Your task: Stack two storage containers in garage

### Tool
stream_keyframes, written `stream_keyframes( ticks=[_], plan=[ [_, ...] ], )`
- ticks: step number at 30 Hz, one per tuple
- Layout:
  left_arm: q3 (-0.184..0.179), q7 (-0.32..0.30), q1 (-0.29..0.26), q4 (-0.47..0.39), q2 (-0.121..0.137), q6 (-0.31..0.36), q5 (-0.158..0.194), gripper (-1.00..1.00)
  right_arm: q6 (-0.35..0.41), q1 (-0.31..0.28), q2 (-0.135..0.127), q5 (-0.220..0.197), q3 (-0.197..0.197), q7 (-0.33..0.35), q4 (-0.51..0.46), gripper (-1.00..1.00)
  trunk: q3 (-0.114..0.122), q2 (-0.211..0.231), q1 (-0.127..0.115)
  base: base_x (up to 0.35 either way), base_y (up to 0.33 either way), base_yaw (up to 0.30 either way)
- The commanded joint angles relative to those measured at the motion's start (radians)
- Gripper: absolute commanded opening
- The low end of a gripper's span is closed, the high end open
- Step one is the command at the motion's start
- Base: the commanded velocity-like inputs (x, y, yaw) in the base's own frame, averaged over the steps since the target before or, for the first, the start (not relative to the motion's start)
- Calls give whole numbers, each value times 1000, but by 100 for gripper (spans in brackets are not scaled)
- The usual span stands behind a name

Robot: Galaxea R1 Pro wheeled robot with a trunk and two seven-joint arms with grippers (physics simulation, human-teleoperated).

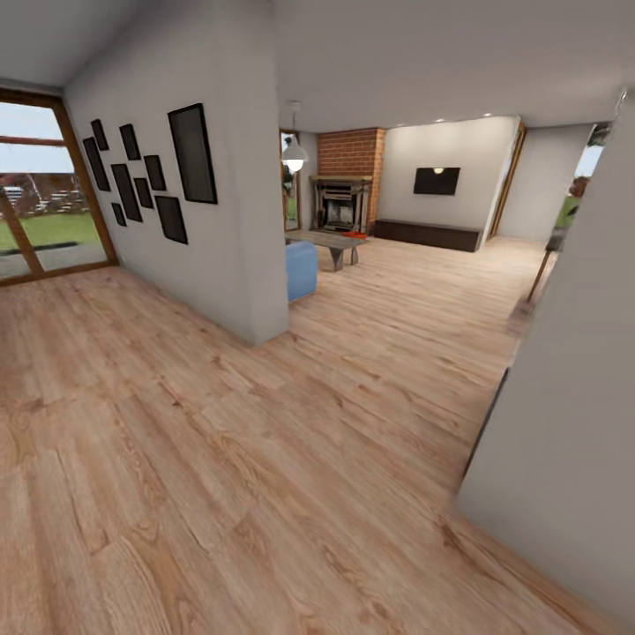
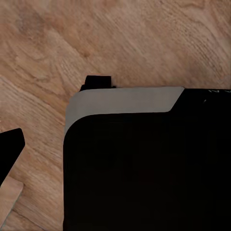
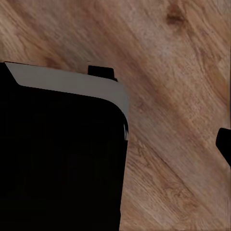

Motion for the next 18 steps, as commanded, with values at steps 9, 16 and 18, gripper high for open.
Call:
stream_keyframes(
  ticks=[9,16,18],
  plan=[
    [3,2,-1,1,0,-3,1,100,-6,-1,0,-9,8,-1,3,100,-1,0,1,322,0,267],
    [3,2,-1,2,0,-3,1,100,-6,-1,-1,-10,8,-1,3,100,-1,0,1,322,0,70],
    [3,2,-1,1,0,-3,1,100,-7,-1,-1,-10,8,-1,3,100,-1,0,1,322,0,4]
  ],
)
